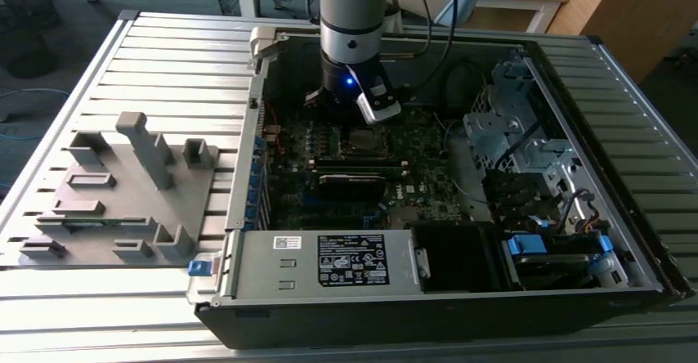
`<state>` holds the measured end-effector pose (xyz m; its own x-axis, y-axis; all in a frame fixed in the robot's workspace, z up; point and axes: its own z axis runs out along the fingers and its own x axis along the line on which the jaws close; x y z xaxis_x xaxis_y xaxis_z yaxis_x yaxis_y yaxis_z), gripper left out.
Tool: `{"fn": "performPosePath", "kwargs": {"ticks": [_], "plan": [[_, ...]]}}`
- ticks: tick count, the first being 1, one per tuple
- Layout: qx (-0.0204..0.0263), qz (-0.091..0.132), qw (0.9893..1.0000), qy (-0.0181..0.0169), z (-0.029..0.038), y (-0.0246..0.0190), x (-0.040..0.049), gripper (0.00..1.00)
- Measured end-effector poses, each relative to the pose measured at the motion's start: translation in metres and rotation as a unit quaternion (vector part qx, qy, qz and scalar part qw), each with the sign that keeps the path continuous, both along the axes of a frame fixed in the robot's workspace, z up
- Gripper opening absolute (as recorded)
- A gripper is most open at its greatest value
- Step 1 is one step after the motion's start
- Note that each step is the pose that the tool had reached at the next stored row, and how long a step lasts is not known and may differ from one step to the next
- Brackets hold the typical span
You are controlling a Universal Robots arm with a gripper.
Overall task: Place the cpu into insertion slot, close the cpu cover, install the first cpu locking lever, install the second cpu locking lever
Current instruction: 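Close the cpu cover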
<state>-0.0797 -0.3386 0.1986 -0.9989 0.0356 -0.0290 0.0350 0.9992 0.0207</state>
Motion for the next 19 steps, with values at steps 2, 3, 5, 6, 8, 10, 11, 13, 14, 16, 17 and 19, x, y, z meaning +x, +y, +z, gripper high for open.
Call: {"fn": "performPosePath", "kwargs": {"ticks": [2, 3, 5, 6, 8, 10, 11, 13, 14, 16, 17, 19], "plan": [[0.0, 0.0, 1.0, 0.0, 0.0001, 0.0, 0.0, 0.1], [0.0001, 0.0, 1.0, -0.0001, 0.0003, 0.0, 0.0, 0.1], [0.0001, 0.0, 1.0, -0.0001, 0.002, 0.0001, 0.0, 0.1], [0.0, 0.0, 1.0, 0.0, 0.003, 0.0, 0.0, 0.1], [0.0, 0.0, 1.0, 0.0, 0.0048, 0.0, 0.0, 0.1], [0.0, 0.0, 1.0, -0.0001, 0.0078, 0.0, 0.0, 0.1], [0.0, 0.0, 1.0, -0.0001, 0.0097, 0.0, 0.0, 0.1], [0.0, 0.0, 1.0, 0.0, 0.0139, 0.0, 0.0, 0.1], [-0.0001, 0.0, 1.0, 0.0, 0.0151, 0.0, 0.0, 0.1], [0.0001, 0.0, 1.0, -0.0001, 0.0151, 0.0, 0.0001, 0.1], [0.0001, 0.0, 1.0, 0.0, 0.0151, 0.0, 0.0006, 0.1], [-0.0001, 0.0, 1.0, 0.0, 0.0152, 0.0, 0.0031, 0.1]]}}
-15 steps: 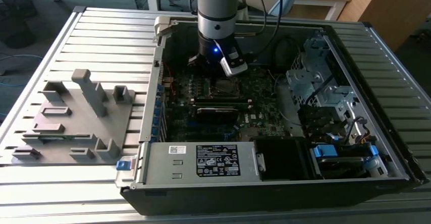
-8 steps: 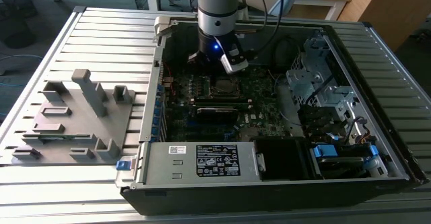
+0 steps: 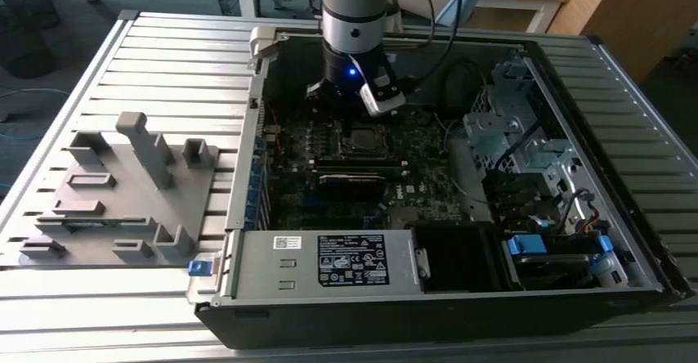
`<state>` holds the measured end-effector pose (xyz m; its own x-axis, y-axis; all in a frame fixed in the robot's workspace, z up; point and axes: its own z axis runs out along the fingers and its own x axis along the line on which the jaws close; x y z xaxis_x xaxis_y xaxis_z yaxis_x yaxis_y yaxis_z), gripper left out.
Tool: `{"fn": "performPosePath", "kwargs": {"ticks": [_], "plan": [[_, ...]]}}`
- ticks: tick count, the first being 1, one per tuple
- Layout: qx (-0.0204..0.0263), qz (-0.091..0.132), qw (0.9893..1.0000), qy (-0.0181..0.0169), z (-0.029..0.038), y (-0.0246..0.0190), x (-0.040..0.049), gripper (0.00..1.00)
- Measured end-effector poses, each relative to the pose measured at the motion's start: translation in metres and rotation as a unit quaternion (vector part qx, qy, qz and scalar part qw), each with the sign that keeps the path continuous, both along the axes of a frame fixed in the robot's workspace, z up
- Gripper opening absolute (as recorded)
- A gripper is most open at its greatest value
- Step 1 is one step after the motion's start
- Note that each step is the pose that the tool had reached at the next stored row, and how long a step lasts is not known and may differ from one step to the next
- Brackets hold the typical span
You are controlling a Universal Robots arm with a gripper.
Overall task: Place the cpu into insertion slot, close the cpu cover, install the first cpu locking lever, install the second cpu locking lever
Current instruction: 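Close the cpu cover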
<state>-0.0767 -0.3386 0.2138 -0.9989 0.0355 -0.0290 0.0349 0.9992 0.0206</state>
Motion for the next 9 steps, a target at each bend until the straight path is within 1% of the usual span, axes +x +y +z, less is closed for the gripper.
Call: {"fn": "performPosePath", "kwargs": {"ticks": [4, 9], "plan": [[0.0, 0.0, 1.0, 0.0, -0.0001, 0.0, 0.0086, 0.1], [0.0, 0.0, 1.0, 0.0, -0.0003, 0.0, 0.022, 0.1]]}}
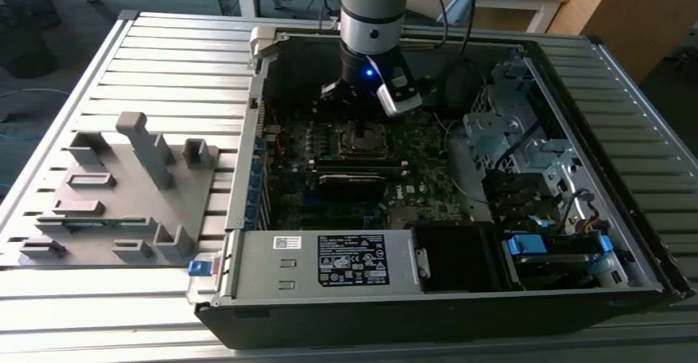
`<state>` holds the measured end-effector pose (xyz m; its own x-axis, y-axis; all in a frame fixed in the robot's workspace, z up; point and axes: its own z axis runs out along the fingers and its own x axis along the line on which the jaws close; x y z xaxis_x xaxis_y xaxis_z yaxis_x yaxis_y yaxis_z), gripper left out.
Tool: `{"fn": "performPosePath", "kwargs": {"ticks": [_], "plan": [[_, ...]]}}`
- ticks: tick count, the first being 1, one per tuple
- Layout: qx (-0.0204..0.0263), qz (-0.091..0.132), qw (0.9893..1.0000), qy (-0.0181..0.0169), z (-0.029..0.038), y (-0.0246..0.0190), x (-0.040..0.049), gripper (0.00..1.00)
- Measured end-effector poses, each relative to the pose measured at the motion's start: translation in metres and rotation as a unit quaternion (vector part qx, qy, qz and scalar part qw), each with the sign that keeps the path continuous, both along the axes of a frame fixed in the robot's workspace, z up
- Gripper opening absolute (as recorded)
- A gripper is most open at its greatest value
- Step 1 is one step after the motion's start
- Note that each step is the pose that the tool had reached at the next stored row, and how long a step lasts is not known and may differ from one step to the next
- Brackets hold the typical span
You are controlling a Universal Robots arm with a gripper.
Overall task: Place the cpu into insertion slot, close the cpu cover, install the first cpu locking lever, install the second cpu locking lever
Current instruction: 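Close the cpu cover, then install the first cpu locking lever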
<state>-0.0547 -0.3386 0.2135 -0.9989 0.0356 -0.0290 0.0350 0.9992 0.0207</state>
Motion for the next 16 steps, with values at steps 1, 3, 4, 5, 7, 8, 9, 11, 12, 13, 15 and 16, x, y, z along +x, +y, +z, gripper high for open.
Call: {"fn": "performPosePath", "kwargs": {"ticks": [1, 3, 4, 5, 7, 8, 9, 11, 12, 13, 15, 16], "plan": [[0.0, 0.0, 1.0, 0.0, 0.0, 0.0, 0.0026, 0.1], [0.0, 0.0, 1.0, 0.0, -0.0001, -0.0001, 0.0059, 0.1], [0.0, 0.0, 1.0, 0.0, -0.0001, -0.0001, 0.006, 0.1], [0.0, 0.0, 1.0, 0.0, -0.0001, -0.0001, 0.006, 0.1], [-0.0001, 0.0, 1.0, 0.0, 0.0011, 0.0, 0.006, 0.1], [-0.0001, 0.0, 1.0, 0.0, 0.0018, 0.0, 0.006, 0.1], [0.0, 0.0, 1.0, 0.0, 0.0019, 0.0, 0.0061, 0.1], [0.0, 0.0, 1.0, 0.0, 0.003, 0.0, 0.006, 0.1], [0.0, 0.0, 1.0, 0.0, 0.004, 0.0, 0.006, 0.1], [0.0, 0.0, 1.0, 0.0, 0.0041, 0.0, 0.0061, 0.1], [-0.0001, 0.0, 1.0, 0.0001, 0.0045, 0.0, 0.006, 0.1], [-0.0002, 0.0, 1.0, 0.0001, 0.0048, -0.0001, 0.006, 0.1]]}}
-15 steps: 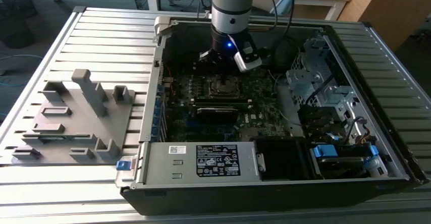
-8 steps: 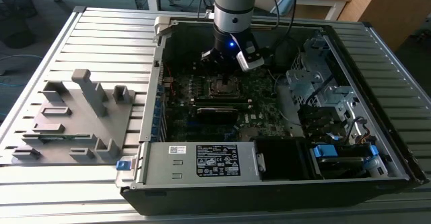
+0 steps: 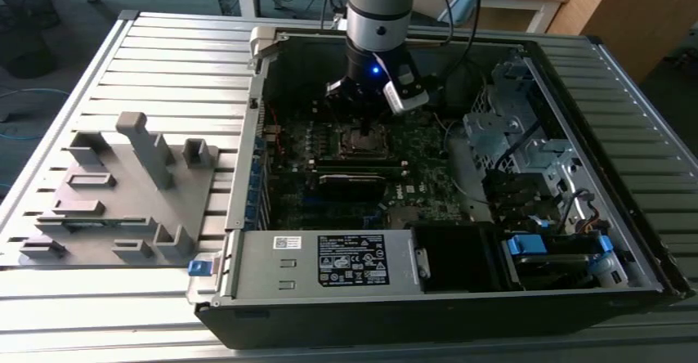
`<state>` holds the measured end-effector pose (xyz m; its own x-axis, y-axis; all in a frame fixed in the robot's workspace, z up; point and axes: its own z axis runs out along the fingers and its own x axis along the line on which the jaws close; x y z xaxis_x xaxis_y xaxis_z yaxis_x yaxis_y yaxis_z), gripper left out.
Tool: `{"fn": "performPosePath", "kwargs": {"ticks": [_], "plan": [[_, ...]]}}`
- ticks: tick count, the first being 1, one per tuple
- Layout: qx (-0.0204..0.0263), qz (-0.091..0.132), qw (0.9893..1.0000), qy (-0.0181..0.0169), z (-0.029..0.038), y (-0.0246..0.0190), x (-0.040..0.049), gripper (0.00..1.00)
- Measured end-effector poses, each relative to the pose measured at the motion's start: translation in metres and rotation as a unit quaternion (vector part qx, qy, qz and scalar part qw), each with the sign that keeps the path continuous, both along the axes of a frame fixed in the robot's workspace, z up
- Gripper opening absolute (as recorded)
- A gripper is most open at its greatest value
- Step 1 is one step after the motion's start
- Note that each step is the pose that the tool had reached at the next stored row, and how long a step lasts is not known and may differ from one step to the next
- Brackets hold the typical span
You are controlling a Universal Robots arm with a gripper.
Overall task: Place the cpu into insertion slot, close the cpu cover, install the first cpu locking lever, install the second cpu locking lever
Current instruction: 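Install the first cpu locking lever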
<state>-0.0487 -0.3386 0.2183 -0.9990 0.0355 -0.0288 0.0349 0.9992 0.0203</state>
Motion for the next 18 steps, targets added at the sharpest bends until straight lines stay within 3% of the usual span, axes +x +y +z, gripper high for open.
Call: {"fn": "performPosePath", "kwargs": {"ticks": [18], "plan": [[0.0002, 0.0, 1.0, -0.0001, 0.0057, 0.0, 0.0, 0.1]]}}
